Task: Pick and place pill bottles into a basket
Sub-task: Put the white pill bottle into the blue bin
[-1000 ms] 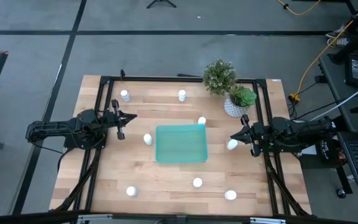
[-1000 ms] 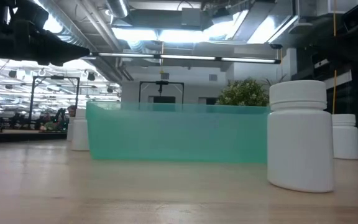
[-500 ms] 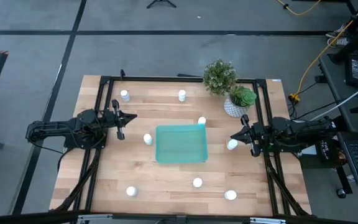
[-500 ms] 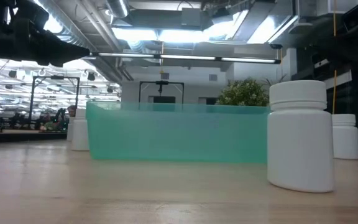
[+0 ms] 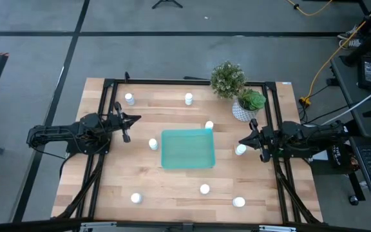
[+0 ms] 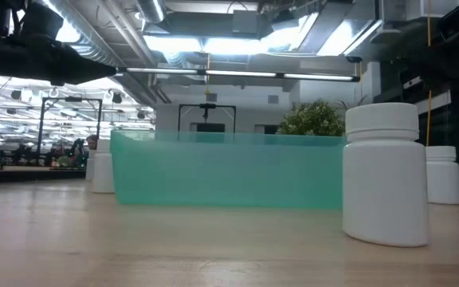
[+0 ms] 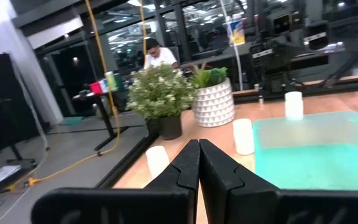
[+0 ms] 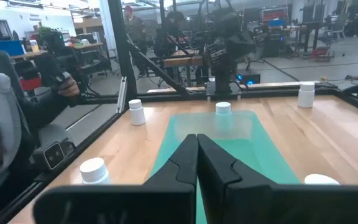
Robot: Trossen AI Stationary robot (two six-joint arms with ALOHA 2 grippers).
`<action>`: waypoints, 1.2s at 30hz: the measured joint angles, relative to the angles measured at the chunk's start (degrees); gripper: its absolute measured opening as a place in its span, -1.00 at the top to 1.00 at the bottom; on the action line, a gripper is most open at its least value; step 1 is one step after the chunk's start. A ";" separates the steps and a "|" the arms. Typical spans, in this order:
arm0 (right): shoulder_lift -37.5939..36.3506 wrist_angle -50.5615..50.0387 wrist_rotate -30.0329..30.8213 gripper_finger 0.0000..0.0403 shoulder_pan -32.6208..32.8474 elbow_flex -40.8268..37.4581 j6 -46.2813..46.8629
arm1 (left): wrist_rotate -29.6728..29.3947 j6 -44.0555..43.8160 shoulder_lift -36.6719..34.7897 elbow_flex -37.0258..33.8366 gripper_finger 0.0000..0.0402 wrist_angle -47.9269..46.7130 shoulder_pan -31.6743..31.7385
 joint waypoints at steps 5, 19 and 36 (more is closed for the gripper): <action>0.01 0.00 0.00 0.96 -0.01 0.00 -0.15 | -0.25 0.00 0.00 -0.02 0.98 0.00 0.00; 0.00 0.02 0.65 0.96 -0.02 -0.01 -4.87 | -1.19 -0.48 0.00 -0.02 0.98 -0.02 -0.02; 0.01 0.02 0.48 0.96 -0.01 -0.01 -4.92 | -9.10 0.12 0.00 -0.02 0.50 0.00 -0.03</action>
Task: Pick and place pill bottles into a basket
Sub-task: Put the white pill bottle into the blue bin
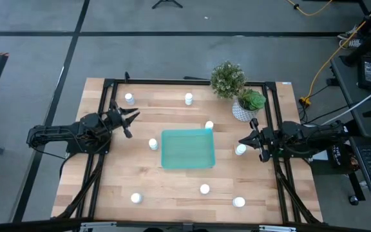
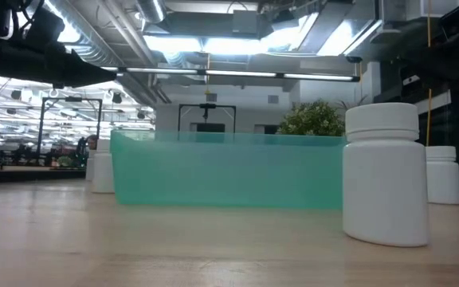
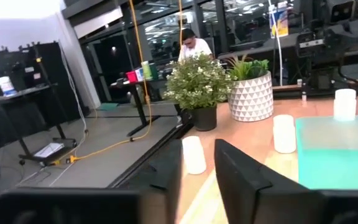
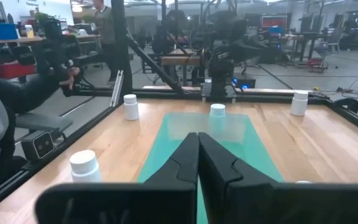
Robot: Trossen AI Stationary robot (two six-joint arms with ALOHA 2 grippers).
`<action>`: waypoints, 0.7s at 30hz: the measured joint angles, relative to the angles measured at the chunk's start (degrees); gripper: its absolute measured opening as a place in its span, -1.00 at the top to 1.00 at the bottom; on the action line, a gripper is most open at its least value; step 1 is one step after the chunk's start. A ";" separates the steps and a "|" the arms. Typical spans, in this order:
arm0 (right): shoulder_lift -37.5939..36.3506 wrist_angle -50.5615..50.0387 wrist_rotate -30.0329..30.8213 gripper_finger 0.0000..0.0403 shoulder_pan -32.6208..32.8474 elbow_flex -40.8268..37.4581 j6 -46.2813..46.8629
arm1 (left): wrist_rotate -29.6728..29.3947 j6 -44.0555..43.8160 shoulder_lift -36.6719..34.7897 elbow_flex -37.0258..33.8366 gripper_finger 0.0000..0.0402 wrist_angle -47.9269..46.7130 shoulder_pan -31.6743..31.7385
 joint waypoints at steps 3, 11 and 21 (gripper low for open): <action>-0.01 0.00 0.00 0.96 -0.01 0.01 0.02 | 0.22 1.18 0.00 0.00 0.27 -0.02 -0.03; 0.01 0.00 0.02 0.96 0.00 0.00 0.23 | -0.26 0.80 0.00 0.00 -0.18 -0.03 -0.03; 0.29 0.81 5.54 0.97 -0.04 0.07 0.04 | -5.24 -4.42 0.51 0.26 -0.23 -0.26 -0.03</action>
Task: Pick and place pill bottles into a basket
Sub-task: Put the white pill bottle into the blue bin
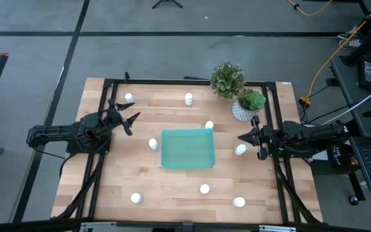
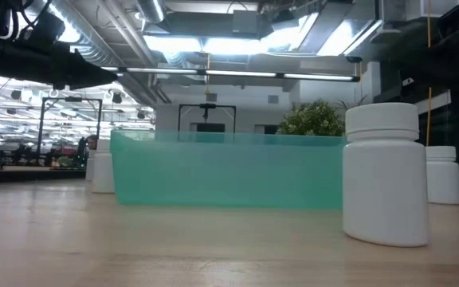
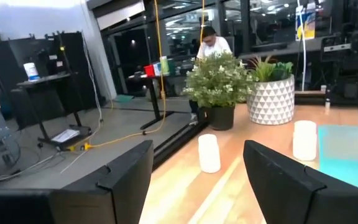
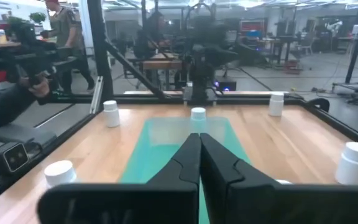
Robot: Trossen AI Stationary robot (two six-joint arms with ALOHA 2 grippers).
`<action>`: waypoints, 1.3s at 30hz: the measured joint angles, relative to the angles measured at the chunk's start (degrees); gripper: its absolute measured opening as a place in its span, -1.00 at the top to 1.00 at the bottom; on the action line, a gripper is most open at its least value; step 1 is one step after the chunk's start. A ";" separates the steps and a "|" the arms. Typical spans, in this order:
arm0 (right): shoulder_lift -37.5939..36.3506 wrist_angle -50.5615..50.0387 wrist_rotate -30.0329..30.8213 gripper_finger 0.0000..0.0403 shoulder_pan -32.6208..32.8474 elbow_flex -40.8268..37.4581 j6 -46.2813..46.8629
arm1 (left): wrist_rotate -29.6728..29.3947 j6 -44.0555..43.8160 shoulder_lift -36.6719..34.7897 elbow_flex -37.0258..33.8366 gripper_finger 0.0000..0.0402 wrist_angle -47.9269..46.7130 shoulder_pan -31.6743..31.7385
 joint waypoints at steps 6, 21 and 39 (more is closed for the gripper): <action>1.90 -2.08 0.05 0.98 0.01 4.30 -1.41 | -6.17 -6.03 4.44 2.48 -0.23 -2.96 0.00; 10.10 -8.62 3.86 0.98 -0.01 12.33 0.31 | -27.95 -18.22 31.89 18.83 -0.23 -10.43 0.00; 12.48 -8.60 3.77 0.96 -0.01 12.33 -8.80 | -18.66 -49.97 52.84 34.80 -0.23 -37.12 9.56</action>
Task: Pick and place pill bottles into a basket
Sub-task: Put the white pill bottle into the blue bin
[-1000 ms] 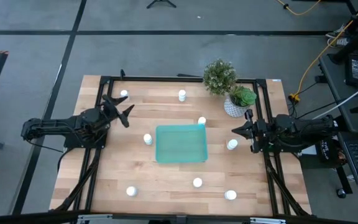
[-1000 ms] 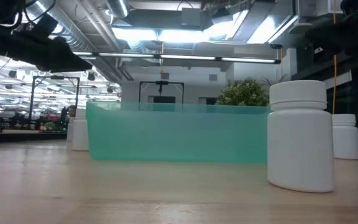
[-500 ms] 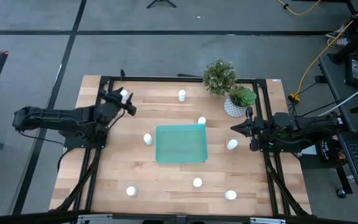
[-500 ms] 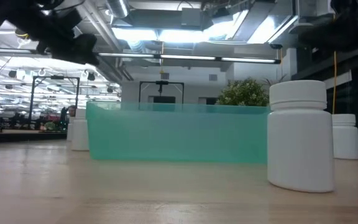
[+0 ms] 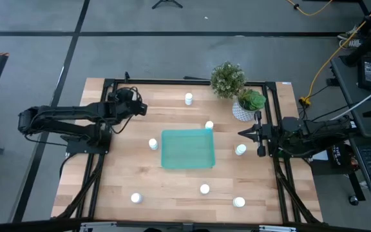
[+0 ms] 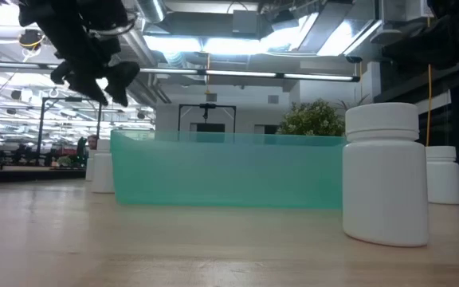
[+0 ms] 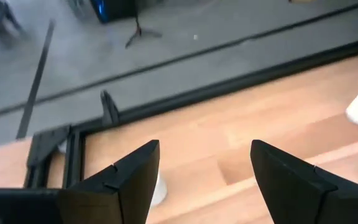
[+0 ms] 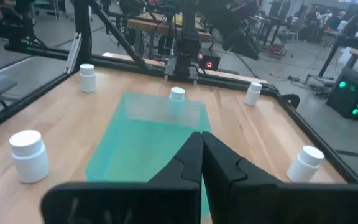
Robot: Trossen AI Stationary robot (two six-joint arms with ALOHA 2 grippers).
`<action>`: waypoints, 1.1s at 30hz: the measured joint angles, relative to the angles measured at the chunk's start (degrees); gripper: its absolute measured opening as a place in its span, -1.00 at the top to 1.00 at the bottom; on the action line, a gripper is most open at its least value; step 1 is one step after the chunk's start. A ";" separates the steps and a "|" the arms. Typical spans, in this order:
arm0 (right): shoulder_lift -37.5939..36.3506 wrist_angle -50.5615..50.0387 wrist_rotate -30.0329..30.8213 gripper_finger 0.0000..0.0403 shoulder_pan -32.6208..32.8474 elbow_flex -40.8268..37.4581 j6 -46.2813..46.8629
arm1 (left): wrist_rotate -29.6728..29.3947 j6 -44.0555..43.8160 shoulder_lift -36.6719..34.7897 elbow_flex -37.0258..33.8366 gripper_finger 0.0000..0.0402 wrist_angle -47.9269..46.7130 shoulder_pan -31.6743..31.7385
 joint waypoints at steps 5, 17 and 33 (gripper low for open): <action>-0.02 -2.01 -0.06 0.96 0.00 -0.02 3.63 | 2.52 -2.14 0.58 0.00 -0.23 -5.43 4.57; -0.02 -2.32 -0.04 0.95 0.00 -0.02 4.78 | 6.19 -0.21 0.58 -1.31 -0.23 -7.62 8.58; -0.02 -2.57 -0.04 0.94 0.00 -0.07 4.76 | 2.98 4.10 0.58 -1.31 -0.24 -7.39 8.56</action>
